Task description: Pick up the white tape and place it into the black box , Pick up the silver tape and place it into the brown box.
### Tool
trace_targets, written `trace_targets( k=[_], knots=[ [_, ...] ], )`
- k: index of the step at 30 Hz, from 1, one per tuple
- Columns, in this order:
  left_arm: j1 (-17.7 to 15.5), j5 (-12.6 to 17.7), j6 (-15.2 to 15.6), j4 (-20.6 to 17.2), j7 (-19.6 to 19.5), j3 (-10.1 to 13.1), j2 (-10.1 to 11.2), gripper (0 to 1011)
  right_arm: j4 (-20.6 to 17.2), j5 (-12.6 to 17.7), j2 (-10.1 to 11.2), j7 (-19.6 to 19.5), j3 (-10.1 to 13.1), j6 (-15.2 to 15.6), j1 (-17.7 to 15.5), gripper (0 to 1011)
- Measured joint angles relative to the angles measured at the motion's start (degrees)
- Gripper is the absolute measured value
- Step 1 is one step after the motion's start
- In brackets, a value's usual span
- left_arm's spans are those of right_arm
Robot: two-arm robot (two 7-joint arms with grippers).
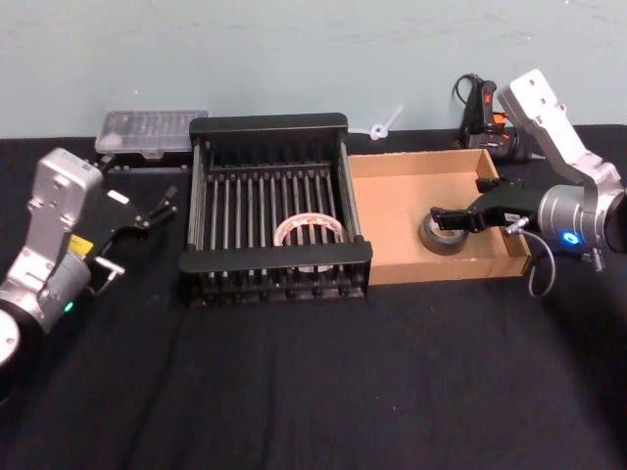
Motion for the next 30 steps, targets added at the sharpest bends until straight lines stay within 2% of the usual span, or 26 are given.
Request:
trace_targets(
  k=[6,9,11,16,25,30],
  knots=[
    [0.0,0.0,0.0,0.0,0.0,0.0,0.0,1001,-2.2,-1.2,-1.1,-4.7,2.6,-1.3,-2.2,1003],
    [0.0,0.0,0.0,0.0,0.0,0.0,0.0,1002,-4.2,-2.7,-2.1,-9.2,4.8,-4.6,-4.4,1002],
    [0.0,0.0,0.0,0.0,0.0,0.0,0.0,1001,-4.5,-3.0,-2.3,-10.1,5.2,-5.5,-4.9,1002],
    [0.0,0.0,0.0,0.0,0.0,0.0,0.0,1002,-5.8,-5.8,-4.1,-16.4,7.5,-12.8,-8.4,1002],
    [0.0,0.0,0.0,0.0,0.0,0.0,0.0,1001,-4.5,-9.7,-6.6,-22.4,9.1,-21.7,-12.8,1002],
    [0.0,0.0,0.0,0.0,0.0,0.0,0.0,1001,-3.5,-10.6,-7.4,-23.6,9.6,-23.7,-14.0,1002]
  ],
)
